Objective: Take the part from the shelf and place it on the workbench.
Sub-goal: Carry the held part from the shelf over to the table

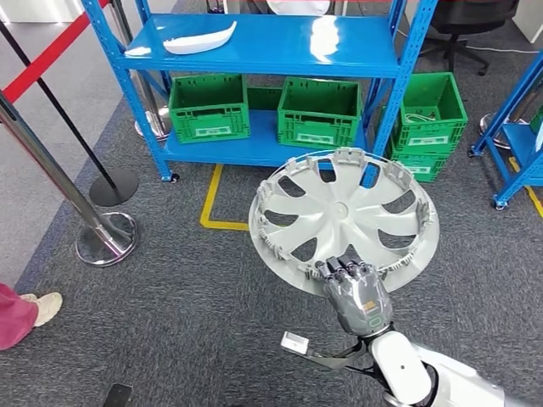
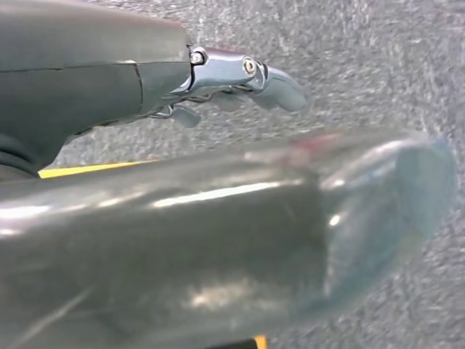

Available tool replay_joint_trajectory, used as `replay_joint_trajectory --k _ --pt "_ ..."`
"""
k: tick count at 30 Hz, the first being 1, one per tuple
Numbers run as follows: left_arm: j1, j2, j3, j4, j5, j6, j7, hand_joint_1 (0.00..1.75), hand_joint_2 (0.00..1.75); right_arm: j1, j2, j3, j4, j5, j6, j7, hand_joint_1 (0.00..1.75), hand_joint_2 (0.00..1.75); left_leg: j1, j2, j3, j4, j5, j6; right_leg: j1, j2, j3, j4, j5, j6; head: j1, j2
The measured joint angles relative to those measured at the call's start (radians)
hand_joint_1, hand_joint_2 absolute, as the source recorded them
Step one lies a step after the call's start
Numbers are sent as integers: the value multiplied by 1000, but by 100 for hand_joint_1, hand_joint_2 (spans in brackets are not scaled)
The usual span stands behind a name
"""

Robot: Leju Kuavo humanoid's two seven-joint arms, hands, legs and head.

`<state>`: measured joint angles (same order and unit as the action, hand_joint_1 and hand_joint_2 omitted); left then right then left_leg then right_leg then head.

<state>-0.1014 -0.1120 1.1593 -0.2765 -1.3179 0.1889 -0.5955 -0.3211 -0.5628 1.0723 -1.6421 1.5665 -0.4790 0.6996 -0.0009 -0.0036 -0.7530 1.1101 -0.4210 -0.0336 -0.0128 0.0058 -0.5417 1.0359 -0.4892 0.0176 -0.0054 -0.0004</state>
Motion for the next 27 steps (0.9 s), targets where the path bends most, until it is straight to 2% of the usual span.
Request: replay_joint_trajectory --k 1,2,3,4,5,6,8,9,10,12,13,14,15,16,17,18,19,20,21,22,27 --pt "-1 -1 -1 0 0 0 0 0 0 0 0 0 1 0 -1 0 175 175 2 0 -14 70 -51 -5 -1 0 -16 1 14 -1 -1 0" --pt "-1 -1 -2 0 1 0 0 0 0 0 0 0 3 0 -2 0 175 175 5 0 -23 135 -83 -9 -2 -1 -33 1 28 0 -1 0" --pt "-2 -1 -2 0 2 0 0 0 0 0 0 0 5 0 -3 0 175 175 7 0 -21 176 -90 -12 -3 -1 -50 1 40 2 -1 0" --pt "-2 -1 -3 0 4 0 0 0 0 0 0 1 7 0 -4 0 175 175 9 0 -3 186 -76 -14 -4 -1 -65 2 50 4 -1 0" --pt "-2 -1 -4 0 6 0 0 0 0 0 0 1 8 0 -4 0 175 175 11 0 32 158 -53 -15 -7 -1 -80 2 60 8 -1 0" --pt "-3 -2 -5 0 8 0 0 0 0 0 0 1 9 0 -5 0 175 175 13 0 85 102 -37 -16 -8 -1 -91 2 69 14 -1 0" --pt "-4 -3 -7 0 10 1 -1 0 0 1 0 1 9 -1 -7 0 175 175 14 -1 192 -38 -47 -11 -9 0 -106 2 84 27 -1 0" --pt "-5 -3 -8 0 10 1 -1 0 0 1 0 1 10 -1 -8 0 175 175 13 -2 223 -83 -61 -5 -9 0 -108 1 92 34 -1 0" --pt "-5 -3 -8 0 10 1 -2 0 0 1 0 1 11 -1 -10 0 175 175 10 -3 234 -107 -70 3 -9 0 -108 -3 100 41 0 0" --pt "-3 -4 -9 0 11 2 -2 0 0 1 0 3 12 -1 -13 0 175 175 7 -1 228 -115 -60 23 -13 0 -113 -7 109 54 0 0" --pt "-2 -4 -9 0 12 2 -2 0 0 1 0 5 13 0 -13 0 175 175 5 0 224 -116 -55 30 -13 -1 -118 -1 97 57 3 0" --pt "-1 -4 -9 0 12 3 -2 0 0 1 1 6 14 0 -14 -1 175 175 4 0 220 -117 -50 32 -12 -1 -120 0 70 48 6 0" --pt "-1 -4 -9 0 13 3 -2 0 0 1 0 7 14 0 -15 -1 175 175 1 -1 215 -117 -47 34 -11 0 -120 4 43 31 9 0" --pt "0 -4 -9 0 14 3 -2 0 0 1 0 8 14 0 -15 -1 175 175 -3 -3 211 -117 -43 33 -9 1 -117 0 36 10 12 0" --pt "1 -4 -9 0 15 3 -2 0 0 1 0 8 14 0 -15 -1 175 175 -6 -4 206 -117 -38 36 -9 2 -114 -13 63 -7 13 0" --pt "2 -4 -9 0 16 3 -2 0 0 1 1 8 15 0 -15 -1 175 175 -8 -5 202 -117 -32 39 -10 2 -114 -20 96 -5 13 0" --pt "2 -4 -9 0 16 3 -2 0 0 1 1 8 15 0 -15 -1 175 175 -9 -6 196 -116 -28 41 -12 2 -116 -31 131 9 14 0" --pt "3 -4 -9 0 16 3 -2 0 0 1 1 9 16 0 -15 -1 175 175 -10 -6 192 -115 -24 42 -14 1 -117 -40 153 29 14 0" --pt "3 -4 -9 0 16 3 -2 0 0 1 1 9 16 0 -15 -1 175 175 -10 -6 187 -115 -22 43 -15 1 -118 -44 152 45 13 0" --pt "4 -4 -9 0 16 3 -2 0 0 1 1 9 17 0 -15 -1 175 175 -10 -6 184 -114 -20 43 -16 0 -120 -47 158 52 14 0" --pt "4 -4 -9 0 16 3 -3 0 0 1 0 9 17 0 -15 0 175 175 -10 -5 178 -114 -14 44 -16 1 -125 -48 164 54 13 0"
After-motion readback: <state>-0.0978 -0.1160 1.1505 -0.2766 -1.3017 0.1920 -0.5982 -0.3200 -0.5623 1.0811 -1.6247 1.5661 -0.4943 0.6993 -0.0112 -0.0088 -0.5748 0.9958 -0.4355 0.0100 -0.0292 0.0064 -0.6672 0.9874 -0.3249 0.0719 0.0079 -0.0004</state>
